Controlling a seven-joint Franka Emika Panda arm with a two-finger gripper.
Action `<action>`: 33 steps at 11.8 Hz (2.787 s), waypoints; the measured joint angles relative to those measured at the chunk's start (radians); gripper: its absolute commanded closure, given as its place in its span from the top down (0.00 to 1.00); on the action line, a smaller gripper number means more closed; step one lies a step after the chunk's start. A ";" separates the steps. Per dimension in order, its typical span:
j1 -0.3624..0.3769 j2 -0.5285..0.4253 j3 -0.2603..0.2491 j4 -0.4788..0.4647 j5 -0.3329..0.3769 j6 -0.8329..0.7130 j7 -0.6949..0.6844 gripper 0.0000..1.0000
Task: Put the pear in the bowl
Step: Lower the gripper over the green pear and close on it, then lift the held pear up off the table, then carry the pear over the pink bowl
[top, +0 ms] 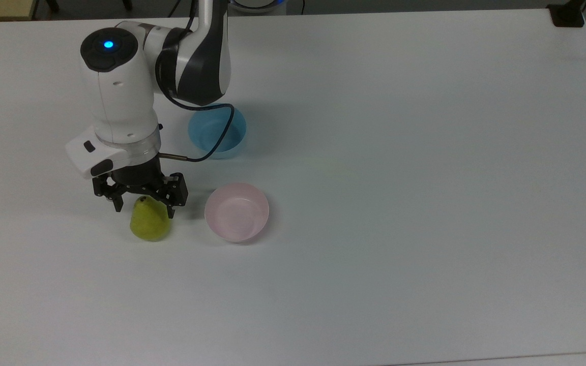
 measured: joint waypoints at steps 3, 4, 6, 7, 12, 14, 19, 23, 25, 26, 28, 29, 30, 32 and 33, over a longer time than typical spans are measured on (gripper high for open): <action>-0.012 0.029 0.000 0.000 -0.013 0.038 -0.003 0.90; -0.011 0.035 0.000 0.000 -0.024 0.057 -0.003 0.80; -0.011 0.048 0.000 0.000 -0.035 0.063 -0.004 0.51; -0.011 0.052 0.000 0.000 -0.040 0.063 -0.004 0.42; -0.013 0.052 0.000 0.002 -0.041 0.065 -0.004 0.37; -0.014 0.049 0.000 0.014 -0.041 0.065 -0.004 0.37; -0.033 -0.079 -0.001 0.026 -0.041 -0.020 -0.004 0.37; -0.028 -0.214 0.003 -0.015 -0.040 -0.137 0.025 0.38; 0.016 -0.253 0.009 -0.065 -0.047 -0.139 0.105 0.38; 0.047 -0.267 0.011 -0.083 -0.061 -0.155 0.154 0.38; 0.115 -0.275 0.015 -0.109 -0.095 -0.180 0.243 0.40; 0.146 -0.274 0.016 -0.123 -0.106 -0.180 0.280 0.40; 0.172 -0.271 0.016 -0.135 -0.111 -0.180 0.317 0.40; 0.196 -0.245 0.016 -0.141 -0.112 -0.166 0.344 0.40; 0.199 -0.223 0.016 -0.142 -0.112 -0.128 0.345 0.40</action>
